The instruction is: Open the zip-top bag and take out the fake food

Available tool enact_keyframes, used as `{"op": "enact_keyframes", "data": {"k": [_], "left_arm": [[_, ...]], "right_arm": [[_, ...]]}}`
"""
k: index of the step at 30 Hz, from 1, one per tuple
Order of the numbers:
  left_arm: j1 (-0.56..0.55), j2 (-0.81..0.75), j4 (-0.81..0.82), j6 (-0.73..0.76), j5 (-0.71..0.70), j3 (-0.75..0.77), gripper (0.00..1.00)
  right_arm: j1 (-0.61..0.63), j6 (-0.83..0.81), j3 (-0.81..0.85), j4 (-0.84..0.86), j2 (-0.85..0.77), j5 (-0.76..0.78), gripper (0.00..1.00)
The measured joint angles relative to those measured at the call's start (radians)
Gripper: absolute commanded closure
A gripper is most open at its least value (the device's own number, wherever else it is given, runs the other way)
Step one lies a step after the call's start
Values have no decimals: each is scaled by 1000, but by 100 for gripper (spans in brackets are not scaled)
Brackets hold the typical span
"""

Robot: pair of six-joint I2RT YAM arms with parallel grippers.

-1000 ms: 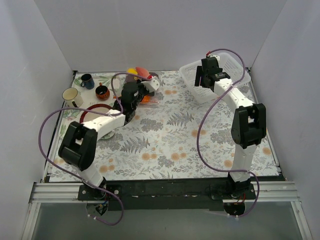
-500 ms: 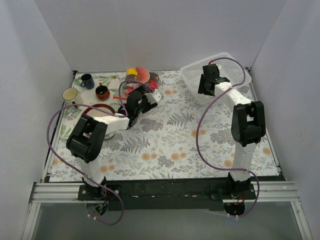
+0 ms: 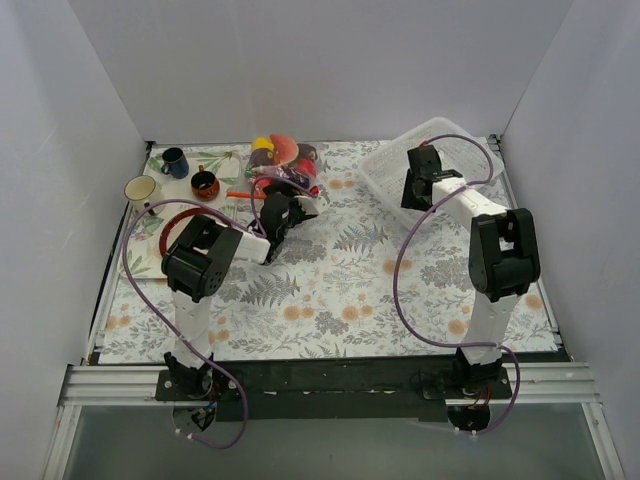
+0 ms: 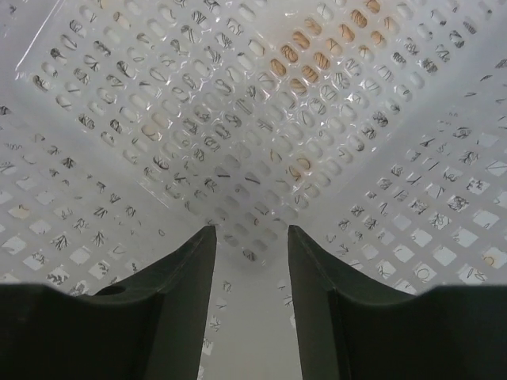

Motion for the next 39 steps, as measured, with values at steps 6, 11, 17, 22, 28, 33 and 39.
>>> {"op": "enact_keyframes", "data": {"k": [6,11,17,22,28,33,39], "left_arm": [[-4,32,189,50,-1,-14,23],[-8,122,277,89,-5,-13,24],[-10,155,345,107,-11,-25,28],[-10,109,381,105,-5,-78,28],[-10,-5,403,88,-1,-186,25],[-10,-80,421,64,0,-201,22],[-10,27,478,98,0,-114,9]], "right_arm": [[19,34,-130,-1,-105,-37,54],[54,49,-216,4,-166,-59,56],[92,64,-302,1,-240,-74,64],[131,91,-395,6,-315,-83,71],[189,138,-532,-9,-407,-80,75],[233,188,-609,-86,-518,-60,71],[249,223,-586,-196,-628,12,44]]}}
